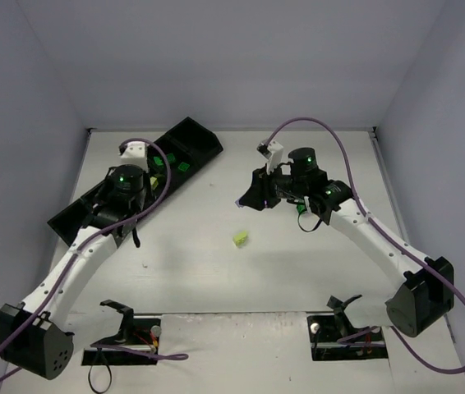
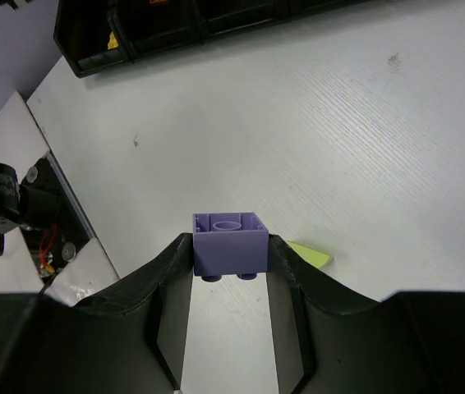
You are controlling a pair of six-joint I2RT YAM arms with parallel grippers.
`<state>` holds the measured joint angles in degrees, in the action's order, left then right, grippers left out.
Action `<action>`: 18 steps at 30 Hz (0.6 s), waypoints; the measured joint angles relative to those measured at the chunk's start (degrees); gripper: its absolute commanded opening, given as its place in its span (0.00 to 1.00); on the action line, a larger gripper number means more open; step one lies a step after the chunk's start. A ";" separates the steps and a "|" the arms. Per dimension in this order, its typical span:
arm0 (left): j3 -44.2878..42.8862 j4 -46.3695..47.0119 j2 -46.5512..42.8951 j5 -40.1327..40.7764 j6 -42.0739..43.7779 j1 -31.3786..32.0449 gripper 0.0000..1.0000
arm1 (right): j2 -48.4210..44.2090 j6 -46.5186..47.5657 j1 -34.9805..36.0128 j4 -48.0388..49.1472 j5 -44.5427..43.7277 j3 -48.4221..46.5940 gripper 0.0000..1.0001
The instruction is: Sort the legos into containers by color
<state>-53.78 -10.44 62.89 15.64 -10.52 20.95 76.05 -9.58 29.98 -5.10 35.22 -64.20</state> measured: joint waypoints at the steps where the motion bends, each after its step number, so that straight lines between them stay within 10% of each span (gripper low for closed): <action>1: 0.00 -1.49 -0.61 0.85 -1.55 -1.05 0.00 | 0.00 0.39 0.00 -0.22 -0.02 0.20 0.00; 18: -2.73 -9.55 17.64 -2.10 -14.38 -21.29 0.09 | -4.87 0.90 0.00 -0.48 -1.07 3.78 0.00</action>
<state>-56.51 -19.99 80.53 13.54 -24.91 -0.34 71.18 -8.69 29.98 -5.58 34.15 -60.42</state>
